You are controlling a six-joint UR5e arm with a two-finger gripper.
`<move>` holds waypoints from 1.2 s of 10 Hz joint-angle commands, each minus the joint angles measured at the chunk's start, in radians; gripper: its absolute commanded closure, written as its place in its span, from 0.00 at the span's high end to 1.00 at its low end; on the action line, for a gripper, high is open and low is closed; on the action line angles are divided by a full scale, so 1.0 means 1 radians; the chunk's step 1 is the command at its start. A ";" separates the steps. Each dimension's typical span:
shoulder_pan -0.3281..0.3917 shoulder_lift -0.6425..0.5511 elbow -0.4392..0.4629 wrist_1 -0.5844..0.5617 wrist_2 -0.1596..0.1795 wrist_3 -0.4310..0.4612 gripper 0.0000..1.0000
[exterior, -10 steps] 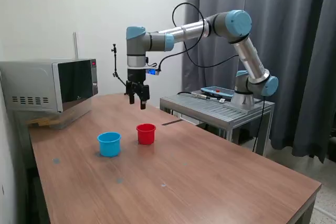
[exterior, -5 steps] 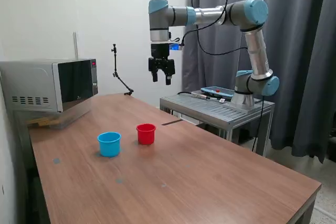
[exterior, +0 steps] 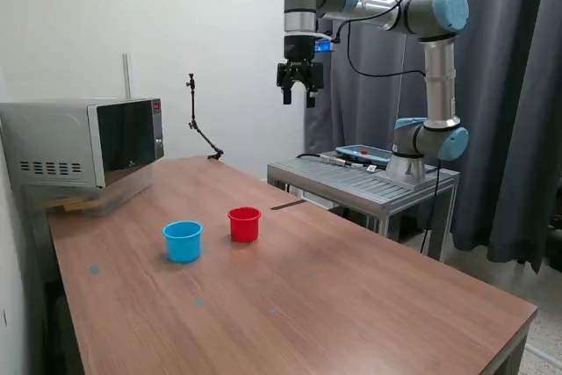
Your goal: Place red objects in the red bin, and blue objects in the blue bin.
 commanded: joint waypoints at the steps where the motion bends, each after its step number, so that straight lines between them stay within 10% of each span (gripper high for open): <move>1: 0.003 -0.092 0.012 0.025 0.002 0.005 1.00; 12: 0.082 -0.311 0.099 0.275 0.002 0.006 1.00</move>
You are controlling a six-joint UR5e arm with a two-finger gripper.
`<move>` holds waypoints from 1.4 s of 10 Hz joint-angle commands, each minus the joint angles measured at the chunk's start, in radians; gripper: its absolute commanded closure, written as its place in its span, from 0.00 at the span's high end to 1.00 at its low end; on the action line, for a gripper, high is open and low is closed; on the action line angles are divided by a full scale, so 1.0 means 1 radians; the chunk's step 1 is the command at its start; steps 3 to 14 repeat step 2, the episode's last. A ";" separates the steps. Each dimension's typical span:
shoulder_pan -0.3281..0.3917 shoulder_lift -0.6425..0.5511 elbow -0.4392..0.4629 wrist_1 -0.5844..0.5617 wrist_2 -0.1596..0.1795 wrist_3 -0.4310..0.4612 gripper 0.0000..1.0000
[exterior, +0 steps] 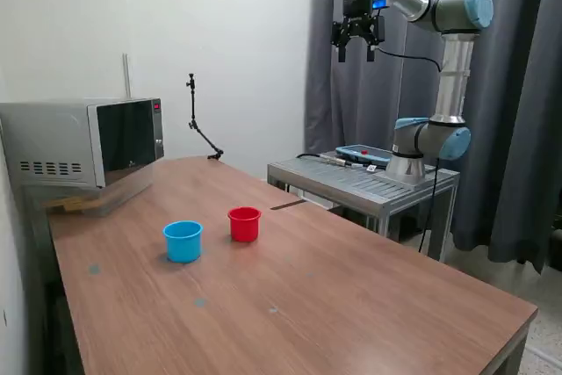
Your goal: Place red objects in the red bin, and blue objects in the blue bin.
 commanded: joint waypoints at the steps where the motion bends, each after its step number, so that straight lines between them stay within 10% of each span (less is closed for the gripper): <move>1: 0.020 -0.059 0.091 0.005 0.002 0.002 1.00; 14: 0.022 -0.100 0.151 0.002 0.002 0.002 1.00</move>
